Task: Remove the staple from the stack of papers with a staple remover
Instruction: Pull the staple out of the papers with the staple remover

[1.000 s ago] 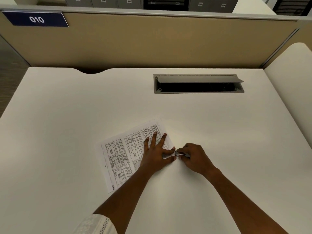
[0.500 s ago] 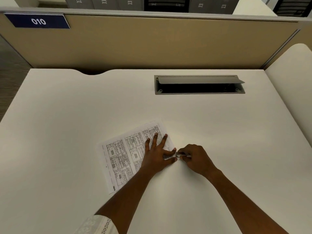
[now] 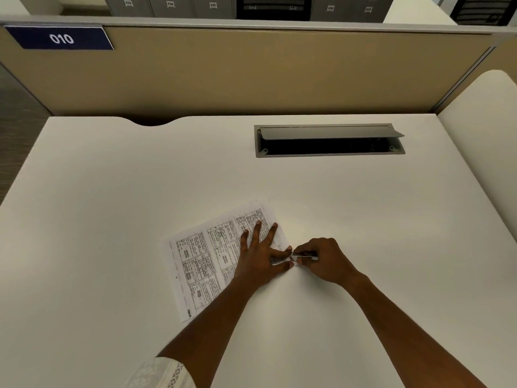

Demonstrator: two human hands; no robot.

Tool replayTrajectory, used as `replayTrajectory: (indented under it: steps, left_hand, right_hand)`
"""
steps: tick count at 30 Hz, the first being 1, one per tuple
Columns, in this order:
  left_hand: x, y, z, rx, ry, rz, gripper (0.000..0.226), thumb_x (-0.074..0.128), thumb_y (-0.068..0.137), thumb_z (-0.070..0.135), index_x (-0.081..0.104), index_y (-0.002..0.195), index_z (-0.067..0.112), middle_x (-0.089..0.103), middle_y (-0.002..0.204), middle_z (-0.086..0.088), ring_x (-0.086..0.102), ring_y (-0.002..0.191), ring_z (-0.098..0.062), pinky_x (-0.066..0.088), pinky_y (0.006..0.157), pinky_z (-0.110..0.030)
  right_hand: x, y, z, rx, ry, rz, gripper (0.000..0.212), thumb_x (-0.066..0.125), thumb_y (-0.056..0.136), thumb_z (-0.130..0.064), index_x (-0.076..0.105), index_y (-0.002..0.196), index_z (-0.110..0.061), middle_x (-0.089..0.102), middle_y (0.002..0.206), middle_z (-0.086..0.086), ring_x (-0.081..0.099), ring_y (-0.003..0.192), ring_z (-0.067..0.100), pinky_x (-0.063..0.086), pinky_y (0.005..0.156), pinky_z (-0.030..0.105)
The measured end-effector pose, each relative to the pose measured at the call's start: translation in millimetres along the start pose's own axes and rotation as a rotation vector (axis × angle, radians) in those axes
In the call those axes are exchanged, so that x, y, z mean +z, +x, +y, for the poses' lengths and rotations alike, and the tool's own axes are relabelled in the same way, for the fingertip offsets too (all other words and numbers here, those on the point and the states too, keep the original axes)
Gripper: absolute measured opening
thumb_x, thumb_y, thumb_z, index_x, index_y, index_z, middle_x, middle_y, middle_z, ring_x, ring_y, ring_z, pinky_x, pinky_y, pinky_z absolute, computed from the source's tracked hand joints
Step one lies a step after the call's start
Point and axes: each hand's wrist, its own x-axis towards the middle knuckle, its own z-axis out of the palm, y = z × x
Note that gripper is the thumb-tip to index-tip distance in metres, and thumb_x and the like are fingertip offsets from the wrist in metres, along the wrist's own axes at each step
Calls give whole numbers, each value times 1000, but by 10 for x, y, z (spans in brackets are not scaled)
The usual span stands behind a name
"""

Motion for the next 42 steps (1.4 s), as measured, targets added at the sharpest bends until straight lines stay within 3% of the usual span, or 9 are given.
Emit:
replayTrajectory:
  steps: [2, 3, 6, 8, 15, 23, 30, 33, 42]
  left_hand:
    - [2, -2, -1, -3, -15, 10, 45, 48, 91, 73, 63, 128, 53, 8, 172, 6, -13, 158, -28, -12, 122, -54]
    - [2, -3, -2, -4, -21, 14, 45, 49, 91, 73, 64, 127, 53, 9, 172, 6, -12, 158, -28, -12, 122, -54]
    - [3, -6, 1, 4, -7, 19, 45, 48, 90, 73, 64, 127, 54, 10, 172, 5, -11, 158, -30, -10, 123, -56]
    - [7, -8, 2, 7, -2, 26, 45, 47, 89, 74, 64, 126, 54, 10, 172, 4, -10, 158, -31, -9, 123, -57]
    - [25, -5, -7, 7, -3, 48, 53, 39, 87, 78, 64, 126, 54, 12, 172, 4, -9, 159, -31, -8, 123, -56]
    - [29, 0, -9, 8, 32, 48, 60, 31, 84, 82, 62, 128, 55, 10, 172, 5, -8, 159, -32, -8, 123, -57]
    - [43, -2, -25, 10, -2, 45, 57, 39, 84, 82, 62, 128, 54, 7, 172, 7, -12, 158, -29, -12, 122, -56]
    - [33, -1, -32, 23, -35, 34, 46, 50, 90, 73, 62, 129, 53, 6, 171, 6, -15, 157, -28, -14, 121, -55]
    - [-24, -23, -37, 51, -18, -6, 39, 50, 98, 59, 55, 137, 54, 3, 172, 1, -15, 157, -34, -11, 122, -58]
  right_hand:
    - [-1, 25, 1, 33, 9, 8, 19, 81, 84, -17, 81, 102, -12, 79, 99, 5, 68, 89, 8, 45, 77, 4]
    - [-6, 29, -5, 38, 9, 7, 19, 81, 84, -17, 81, 102, -12, 79, 100, 5, 69, 89, 9, 46, 77, 5]
    - [9, -18, -17, -20, -57, 1, 18, 76, 87, -14, 80, 104, -16, 77, 94, 3, 69, 86, 17, 55, 79, 28]
    - [48, -77, -5, -75, -140, 22, 21, 71, 88, -12, 79, 106, -19, 74, 93, 2, 64, 87, 19, 53, 77, 34]
    - [68, -94, -27, -50, -60, 84, 17, 76, 85, -11, 80, 101, -15, 75, 86, 5, 68, 77, 20, 53, 70, 32]
    - [71, -68, -3, 53, 33, 70, 19, 80, 85, -21, 80, 102, -11, 79, 100, 3, 73, 93, 15, 56, 83, 23]
    - [36, -196, 41, 17, -32, 183, 22, 75, 85, -4, 78, 104, -13, 76, 98, 2, 70, 91, 20, 56, 82, 33]
    - [94, -243, 13, -40, -123, 146, 20, 71, 88, -5, 76, 106, -13, 74, 98, 3, 66, 90, 23, 52, 80, 35]
    - [136, -181, -60, -98, -132, 110, 18, 71, 86, -4, 75, 103, -10, 74, 98, 5, 65, 91, 28, 53, 80, 44]
